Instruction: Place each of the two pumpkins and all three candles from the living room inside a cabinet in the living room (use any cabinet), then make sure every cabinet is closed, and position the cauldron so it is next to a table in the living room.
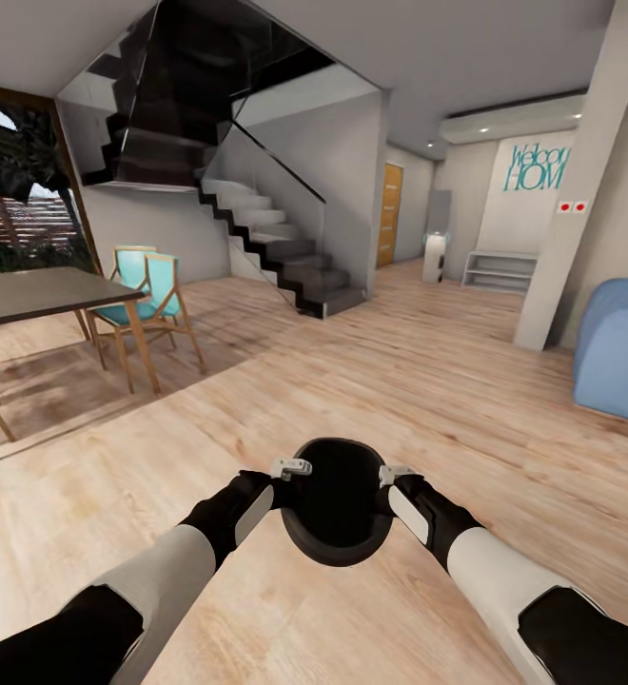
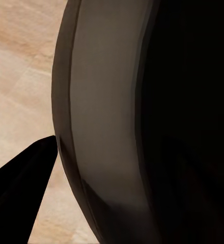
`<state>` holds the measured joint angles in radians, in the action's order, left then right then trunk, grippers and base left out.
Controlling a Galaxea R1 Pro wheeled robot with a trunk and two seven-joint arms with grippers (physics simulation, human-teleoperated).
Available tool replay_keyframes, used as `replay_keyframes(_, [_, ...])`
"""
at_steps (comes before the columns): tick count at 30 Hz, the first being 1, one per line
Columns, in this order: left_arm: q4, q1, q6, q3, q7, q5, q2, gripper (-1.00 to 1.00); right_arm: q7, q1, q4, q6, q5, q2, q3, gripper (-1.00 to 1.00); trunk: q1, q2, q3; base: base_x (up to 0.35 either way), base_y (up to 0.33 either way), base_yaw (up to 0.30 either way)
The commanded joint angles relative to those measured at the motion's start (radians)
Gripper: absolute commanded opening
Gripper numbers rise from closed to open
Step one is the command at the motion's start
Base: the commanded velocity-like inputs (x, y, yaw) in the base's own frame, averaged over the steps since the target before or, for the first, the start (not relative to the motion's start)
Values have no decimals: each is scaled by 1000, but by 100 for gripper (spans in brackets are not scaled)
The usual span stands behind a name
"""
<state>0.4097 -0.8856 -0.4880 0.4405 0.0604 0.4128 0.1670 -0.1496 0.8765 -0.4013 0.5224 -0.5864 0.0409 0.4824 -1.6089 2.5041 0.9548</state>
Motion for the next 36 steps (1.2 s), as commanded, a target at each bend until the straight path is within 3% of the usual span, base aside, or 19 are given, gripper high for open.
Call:
replay_keyframes(1, [14, -1, 19, 10, 7, 9, -1, -100, -13, 1, 1, 8, 20, -6, -1, -100, 0, 1, 1, 263, 188, -46])
replay_keyframes(9, [14, -1, 19, 10, 7, 9, -1, -100, -13, 1, 1, 9, 20, -6, -1, -100, 0, 1, 1, 102, 68, -83])
replay_keyframes(26, [14, -1, 19, 10, 7, 9, -1, -100, -12, 1, 2, 9, 20, -6, -1, -100, 0, 1, 1, 2, 5, -284])
replay_keyframes(36, [14, -1, 19, 10, 7, 9, -1, -100, -12, 1, 2, 9, 20, -6, -1, -100, 0, 1, 1, 45, 231, -295])
